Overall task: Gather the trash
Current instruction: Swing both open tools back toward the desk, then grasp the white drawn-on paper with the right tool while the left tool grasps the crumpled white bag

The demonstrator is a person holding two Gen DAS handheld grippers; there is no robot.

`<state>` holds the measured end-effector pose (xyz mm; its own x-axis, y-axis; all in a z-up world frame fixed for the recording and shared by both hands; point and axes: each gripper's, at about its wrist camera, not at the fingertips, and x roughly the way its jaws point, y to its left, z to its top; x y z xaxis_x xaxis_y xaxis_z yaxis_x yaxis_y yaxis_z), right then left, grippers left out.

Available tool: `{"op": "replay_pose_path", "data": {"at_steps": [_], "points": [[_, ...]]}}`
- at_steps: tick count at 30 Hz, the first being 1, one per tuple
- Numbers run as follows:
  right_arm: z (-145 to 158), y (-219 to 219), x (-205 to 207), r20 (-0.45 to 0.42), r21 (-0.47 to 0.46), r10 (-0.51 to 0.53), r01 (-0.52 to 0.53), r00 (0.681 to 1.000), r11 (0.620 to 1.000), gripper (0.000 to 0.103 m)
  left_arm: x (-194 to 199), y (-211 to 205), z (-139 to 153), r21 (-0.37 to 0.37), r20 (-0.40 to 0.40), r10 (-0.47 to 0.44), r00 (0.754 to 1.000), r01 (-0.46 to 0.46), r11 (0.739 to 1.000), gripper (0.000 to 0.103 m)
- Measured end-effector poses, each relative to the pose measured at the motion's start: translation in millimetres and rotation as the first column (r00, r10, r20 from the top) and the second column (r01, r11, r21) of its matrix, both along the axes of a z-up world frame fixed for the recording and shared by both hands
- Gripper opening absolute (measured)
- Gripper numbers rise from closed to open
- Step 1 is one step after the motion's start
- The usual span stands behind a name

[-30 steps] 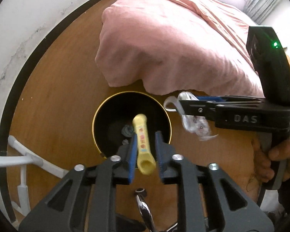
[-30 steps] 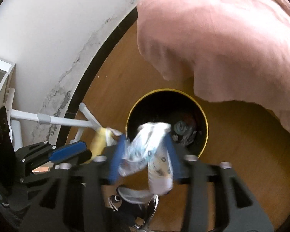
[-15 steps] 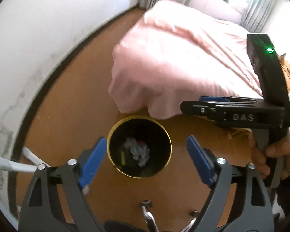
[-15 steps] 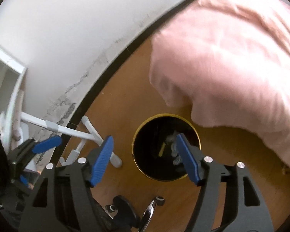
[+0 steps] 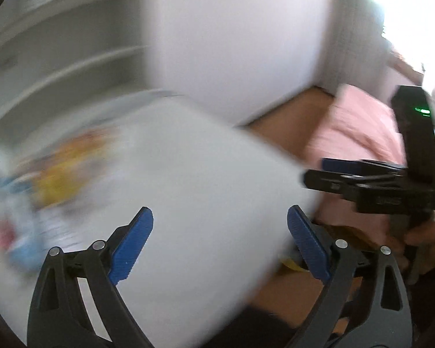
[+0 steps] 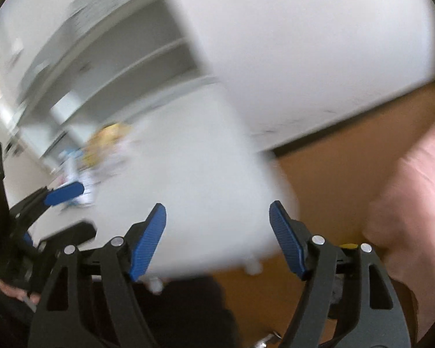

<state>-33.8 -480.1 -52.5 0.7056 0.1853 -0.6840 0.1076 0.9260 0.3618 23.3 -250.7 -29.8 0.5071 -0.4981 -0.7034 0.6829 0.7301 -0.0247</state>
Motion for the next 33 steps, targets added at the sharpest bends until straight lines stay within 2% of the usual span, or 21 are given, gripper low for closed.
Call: {"op": "replay_pose_path", "data": {"at_steps": [2,3,4,5,7,8,11,15,20,26,28,30,31,32,33], "points": [[4,51,27,0.009,0.006,0.106,-0.106,0.994,0.994,0.071,15,51,1,0.027,0.029,0.118,0.993,-0.119,0.992,0.091],[6,71,37,0.011,0.004,0.144,-0.144,0.989,0.99,0.071,25,88,0,0.037,0.036,0.199,0.979,-0.2,0.979,0.091],[8,97,48,0.012,-0.003,0.188,-0.188,0.982,0.982,0.071,30,107,0,0.039,0.035,0.242,0.97,-0.243,0.969,0.091],[10,120,58,0.012,-0.009,0.229,-0.229,0.973,0.973,0.071,36,127,1,0.04,0.032,0.289,0.957,-0.29,0.956,0.091],[11,153,73,0.009,-0.013,0.287,-0.287,0.958,0.958,0.071,47,174,-3,0.055,0.026,0.401,0.916,-0.402,0.914,0.091],[11,168,79,0.006,-0.02,0.308,-0.308,0.951,0.951,0.071,50,191,-7,0.056,0.013,0.439,0.898,-0.439,0.897,0.091],[15,206,97,-0.008,-0.041,0.35,-0.35,0.937,0.936,0.068,54,232,-18,0.048,-0.031,0.497,0.867,-0.495,0.867,0.091],[12,233,113,-0.035,-0.063,0.374,-0.375,0.927,0.925,0.061,61,256,-27,0.049,-0.049,0.52,0.853,-0.518,0.854,0.091],[1,243,128,-0.076,-0.082,0.365,-0.371,0.928,0.925,0.055,82,249,-43,0.068,-0.064,0.51,0.857,-0.507,0.86,0.091],[-8,244,137,-0.101,-0.078,0.353,-0.361,0.93,0.929,0.052,100,247,-53,0.056,-0.105,0.54,0.835,-0.537,0.841,0.091],[-12,244,141,-0.11,-0.075,0.35,-0.359,0.93,0.93,0.044,100,247,-54,0.051,-0.109,0.539,0.835,-0.537,0.842,0.09],[-16,245,145,-0.125,-0.071,0.35,-0.36,0.928,0.93,0.03,99,247,-52,0.038,-0.112,0.532,0.839,-0.531,0.846,0.083],[-17,246,146,-0.134,-0.076,0.351,-0.363,0.927,0.929,0.023,102,249,-53,0.034,-0.118,0.528,0.841,-0.528,0.849,0.068],[-17,247,146,-0.136,-0.08,0.351,-0.363,0.927,0.928,0.02,102,249,-53,0.029,-0.132,0.52,0.844,-0.521,0.853,0.047],[-16,248,145,-0.131,-0.083,0.349,-0.361,0.928,0.929,0.014,102,250,-53,0.028,-0.142,0.516,0.845,-0.518,0.855,0.039]]}}
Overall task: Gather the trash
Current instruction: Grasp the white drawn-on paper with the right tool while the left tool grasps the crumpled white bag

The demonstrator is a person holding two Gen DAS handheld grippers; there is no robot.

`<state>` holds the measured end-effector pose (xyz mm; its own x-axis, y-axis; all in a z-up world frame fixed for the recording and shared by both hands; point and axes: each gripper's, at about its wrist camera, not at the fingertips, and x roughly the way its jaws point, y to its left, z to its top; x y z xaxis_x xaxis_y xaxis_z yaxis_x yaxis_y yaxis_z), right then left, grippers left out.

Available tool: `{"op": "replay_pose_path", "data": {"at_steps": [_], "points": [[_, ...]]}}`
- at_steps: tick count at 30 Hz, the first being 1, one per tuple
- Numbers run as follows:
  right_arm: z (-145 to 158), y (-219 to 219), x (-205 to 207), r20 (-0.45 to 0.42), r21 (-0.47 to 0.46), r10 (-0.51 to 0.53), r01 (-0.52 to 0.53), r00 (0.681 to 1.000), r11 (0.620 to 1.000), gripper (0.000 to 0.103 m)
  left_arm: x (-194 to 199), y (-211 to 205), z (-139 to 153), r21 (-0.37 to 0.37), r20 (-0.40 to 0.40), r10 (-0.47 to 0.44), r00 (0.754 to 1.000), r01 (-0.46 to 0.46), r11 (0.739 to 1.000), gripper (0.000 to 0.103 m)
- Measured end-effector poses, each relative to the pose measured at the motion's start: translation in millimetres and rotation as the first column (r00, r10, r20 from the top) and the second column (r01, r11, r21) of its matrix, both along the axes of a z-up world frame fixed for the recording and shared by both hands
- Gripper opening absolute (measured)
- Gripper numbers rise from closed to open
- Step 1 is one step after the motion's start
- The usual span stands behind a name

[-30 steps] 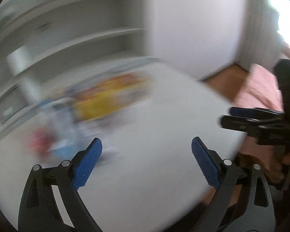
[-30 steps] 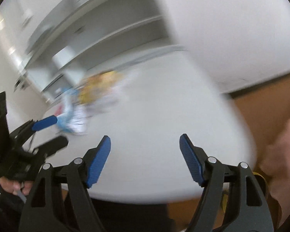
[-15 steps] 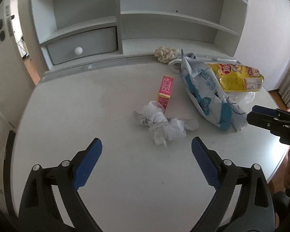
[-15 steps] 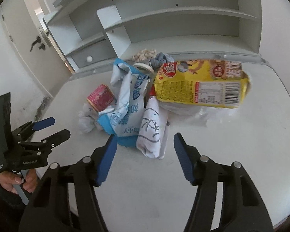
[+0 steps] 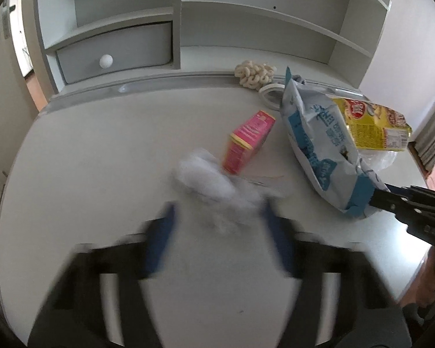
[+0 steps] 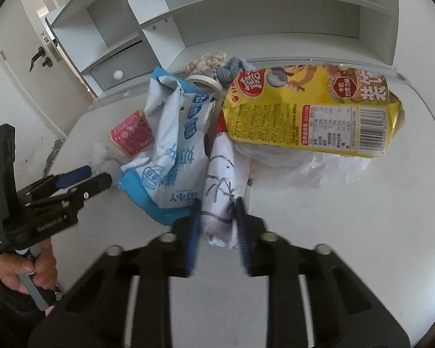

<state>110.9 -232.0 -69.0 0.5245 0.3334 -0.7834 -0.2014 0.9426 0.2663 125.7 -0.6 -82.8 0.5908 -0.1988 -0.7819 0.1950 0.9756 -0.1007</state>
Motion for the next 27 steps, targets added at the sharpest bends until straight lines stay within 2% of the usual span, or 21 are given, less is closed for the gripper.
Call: {"op": "replay_pose_path", "data": {"at_steps": [3,12,17,20,27], "points": [[10,2,-7,0.043,-0.002,0.001,-0.001,0.999,1.0,0.008,-4,2,5,0.001,0.013,0.002,1.0,-0.002,1.0,0.037],[58,-4,-32,0.18,0.089,0.001,-0.018,0.984,0.996,0.007,-32,12,43,-0.008,0.1,0.013,0.995,-0.012,1.0,0.035],[75,-8,-41,0.219,0.159,0.01,-0.046,0.976,0.986,0.007,-47,15,66,-0.013,0.151,0.017,0.988,-0.015,1.0,0.035],[77,-5,-43,0.205,0.207,0.049,-0.092,0.978,0.974,0.007,-54,12,74,-0.007,0.172,0.015,0.985,-0.014,1.0,0.035],[90,-2,-57,0.249,0.19,0.072,-0.121,0.966,0.974,0.007,-65,3,80,-0.005,0.18,-0.005,0.984,0.006,1.0,0.035]]}}
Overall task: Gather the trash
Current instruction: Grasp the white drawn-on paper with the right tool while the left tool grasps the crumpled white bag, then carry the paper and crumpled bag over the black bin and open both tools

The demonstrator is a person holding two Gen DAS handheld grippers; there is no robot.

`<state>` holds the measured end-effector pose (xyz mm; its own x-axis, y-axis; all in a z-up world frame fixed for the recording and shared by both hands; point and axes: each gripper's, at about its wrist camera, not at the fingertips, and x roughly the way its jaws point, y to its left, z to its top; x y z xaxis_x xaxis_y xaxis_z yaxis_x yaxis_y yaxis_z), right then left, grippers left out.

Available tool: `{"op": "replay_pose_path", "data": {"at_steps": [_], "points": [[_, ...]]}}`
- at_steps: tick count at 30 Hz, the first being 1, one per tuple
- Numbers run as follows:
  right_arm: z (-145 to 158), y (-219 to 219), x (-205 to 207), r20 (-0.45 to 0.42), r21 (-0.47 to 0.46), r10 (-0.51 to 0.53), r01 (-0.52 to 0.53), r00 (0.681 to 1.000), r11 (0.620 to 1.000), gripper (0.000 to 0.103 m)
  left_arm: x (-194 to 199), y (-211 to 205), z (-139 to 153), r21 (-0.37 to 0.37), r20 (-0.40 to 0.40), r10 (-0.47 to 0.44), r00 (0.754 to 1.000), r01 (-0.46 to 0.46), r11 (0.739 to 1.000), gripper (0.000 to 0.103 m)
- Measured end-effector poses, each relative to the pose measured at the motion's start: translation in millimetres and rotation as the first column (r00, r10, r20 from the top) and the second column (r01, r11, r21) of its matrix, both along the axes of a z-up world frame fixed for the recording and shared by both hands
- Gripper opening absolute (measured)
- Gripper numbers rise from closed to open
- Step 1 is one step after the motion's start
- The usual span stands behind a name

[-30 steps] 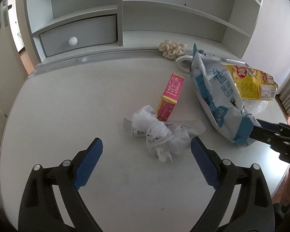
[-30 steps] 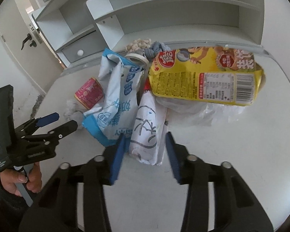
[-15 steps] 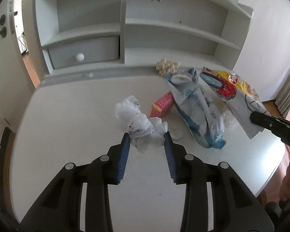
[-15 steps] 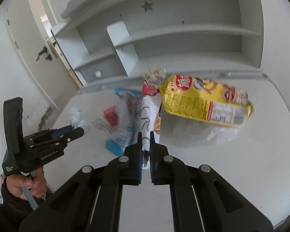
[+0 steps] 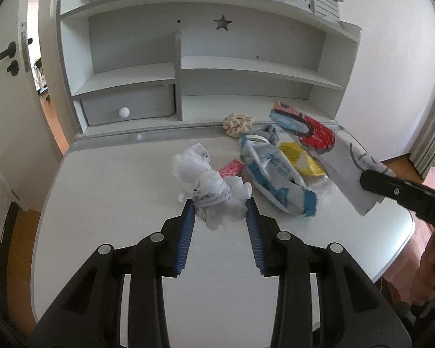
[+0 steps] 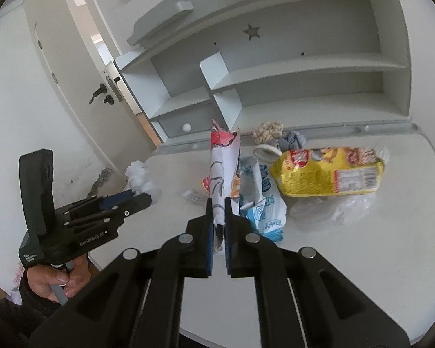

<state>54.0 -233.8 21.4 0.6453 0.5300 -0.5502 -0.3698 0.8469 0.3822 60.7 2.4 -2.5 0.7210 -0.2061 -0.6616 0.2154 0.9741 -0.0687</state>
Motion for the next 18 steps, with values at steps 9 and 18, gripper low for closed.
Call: {"op": "replay_pose_path", "data": {"at_steps": [9,18], "points": [[0,-104,-44,0.03,-0.024,-0.235,0.235,0.972,0.972,0.007,-9,-98,0,0.013,0.012,-0.231,0.973,0.231,0.973,0.035],[-47,-293,-162,-0.043,-0.082,-0.654,0.65,0.755,0.756,0.007,-63,-296,-19,-0.022,0.033,-0.641,0.767,0.642,0.767,0.035]]}}
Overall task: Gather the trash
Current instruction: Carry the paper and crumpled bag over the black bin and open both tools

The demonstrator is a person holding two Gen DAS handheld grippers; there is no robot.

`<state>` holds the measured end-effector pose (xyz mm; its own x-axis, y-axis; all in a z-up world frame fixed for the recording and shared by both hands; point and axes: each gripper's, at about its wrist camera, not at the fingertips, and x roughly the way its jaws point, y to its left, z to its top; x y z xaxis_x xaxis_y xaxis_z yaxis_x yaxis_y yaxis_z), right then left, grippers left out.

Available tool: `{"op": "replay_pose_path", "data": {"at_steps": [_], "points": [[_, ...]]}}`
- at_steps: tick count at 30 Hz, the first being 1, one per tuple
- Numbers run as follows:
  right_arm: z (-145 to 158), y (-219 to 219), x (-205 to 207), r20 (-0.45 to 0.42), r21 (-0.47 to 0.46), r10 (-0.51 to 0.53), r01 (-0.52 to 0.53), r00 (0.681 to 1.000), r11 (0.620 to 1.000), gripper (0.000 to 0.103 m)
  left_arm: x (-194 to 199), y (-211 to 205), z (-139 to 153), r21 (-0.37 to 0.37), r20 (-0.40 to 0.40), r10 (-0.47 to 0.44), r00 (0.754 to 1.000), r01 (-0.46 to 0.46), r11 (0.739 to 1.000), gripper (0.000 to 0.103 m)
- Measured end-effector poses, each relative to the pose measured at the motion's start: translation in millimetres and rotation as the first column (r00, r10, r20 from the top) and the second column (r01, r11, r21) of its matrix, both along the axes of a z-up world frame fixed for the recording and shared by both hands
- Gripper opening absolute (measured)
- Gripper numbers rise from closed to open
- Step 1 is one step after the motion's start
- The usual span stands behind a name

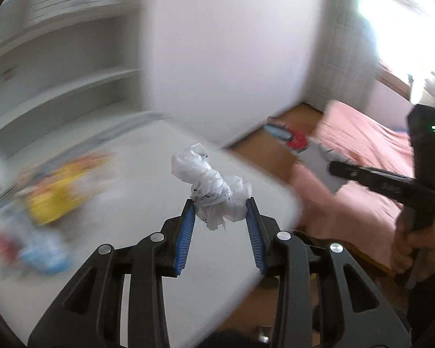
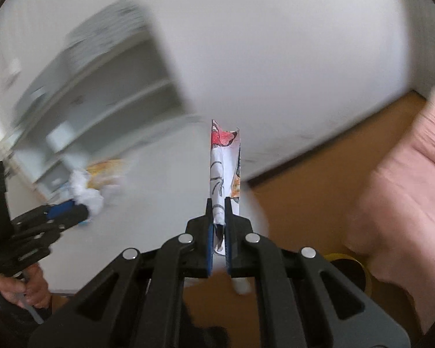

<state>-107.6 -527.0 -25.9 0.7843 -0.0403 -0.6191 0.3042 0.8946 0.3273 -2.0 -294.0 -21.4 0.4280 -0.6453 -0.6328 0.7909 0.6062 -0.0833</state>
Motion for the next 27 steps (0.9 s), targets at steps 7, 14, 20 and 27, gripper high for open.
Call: {"op": "replay_pose_path", "data": {"at_steps": [7,14,20,27], "points": [[-82,-101,-82,-0.182,0.065,-0.221,0.236,0.958,0.97,0.007,-60,-145,-70,0.066,-0.143,-0.317,0.938,0.329,0.942,0.035],[-176,-150,-115,-0.346,0.172,-0.246,0.319,0.905,0.932,0.007,-72,-231,-160,0.184,-0.256,-0.405,0.878,0.456,0.871,0.035],[-226,-166,-116,-0.423,0.244,-0.22,0.344,0.879,0.907,0.007,-70,-270,-210,0.235,-0.329,-0.387,0.862,0.472,0.85,0.035],[-235,-172,-116,-0.428,0.274,-0.214,0.351,0.878,0.895,0.007,-72,-282,-230,0.247,-0.361,-0.402,0.841,0.502,0.829,0.035]]}}
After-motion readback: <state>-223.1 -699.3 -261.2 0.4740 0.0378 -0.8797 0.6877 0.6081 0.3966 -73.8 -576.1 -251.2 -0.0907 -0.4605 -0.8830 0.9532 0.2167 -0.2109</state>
